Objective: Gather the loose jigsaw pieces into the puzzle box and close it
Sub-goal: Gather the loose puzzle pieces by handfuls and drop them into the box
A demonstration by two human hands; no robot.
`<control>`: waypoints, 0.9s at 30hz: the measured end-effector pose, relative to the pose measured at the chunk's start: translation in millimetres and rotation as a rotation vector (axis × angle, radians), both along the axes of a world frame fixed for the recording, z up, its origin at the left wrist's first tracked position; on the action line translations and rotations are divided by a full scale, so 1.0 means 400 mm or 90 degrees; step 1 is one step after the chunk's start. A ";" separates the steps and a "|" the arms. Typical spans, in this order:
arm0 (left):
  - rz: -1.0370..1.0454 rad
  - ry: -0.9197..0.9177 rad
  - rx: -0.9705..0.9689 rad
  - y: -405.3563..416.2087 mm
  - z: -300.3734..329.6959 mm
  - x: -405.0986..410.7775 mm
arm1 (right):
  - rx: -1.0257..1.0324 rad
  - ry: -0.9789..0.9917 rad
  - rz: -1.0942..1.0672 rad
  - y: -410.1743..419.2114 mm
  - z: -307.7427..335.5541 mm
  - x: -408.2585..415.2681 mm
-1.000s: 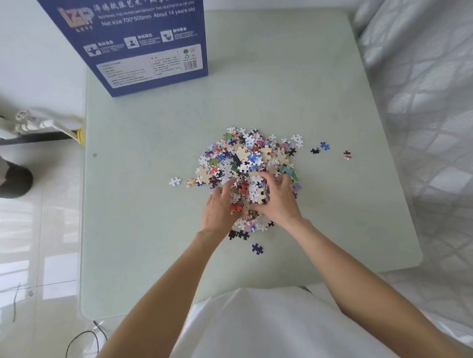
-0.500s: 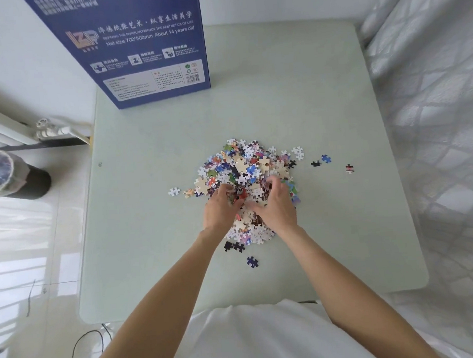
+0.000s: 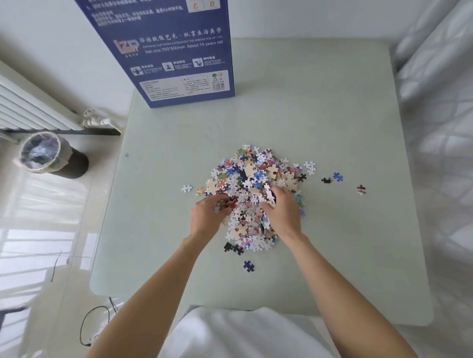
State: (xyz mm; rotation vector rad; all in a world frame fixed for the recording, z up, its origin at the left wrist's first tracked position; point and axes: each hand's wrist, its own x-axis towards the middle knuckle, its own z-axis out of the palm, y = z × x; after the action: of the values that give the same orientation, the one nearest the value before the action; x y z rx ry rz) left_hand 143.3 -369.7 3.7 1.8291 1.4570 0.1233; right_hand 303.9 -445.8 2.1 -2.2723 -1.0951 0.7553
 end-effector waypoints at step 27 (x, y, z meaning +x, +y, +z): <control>-0.213 -0.374 0.594 0.738 0.695 -0.024 | 0.338 -0.196 0.144 0.464 0.612 0.042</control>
State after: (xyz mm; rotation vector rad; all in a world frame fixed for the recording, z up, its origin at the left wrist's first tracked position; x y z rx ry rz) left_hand 133.5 -74.5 281.5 2.4135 0.6721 1.2229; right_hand 320.7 -260.2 247.0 -1.8587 -1.5037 0.1523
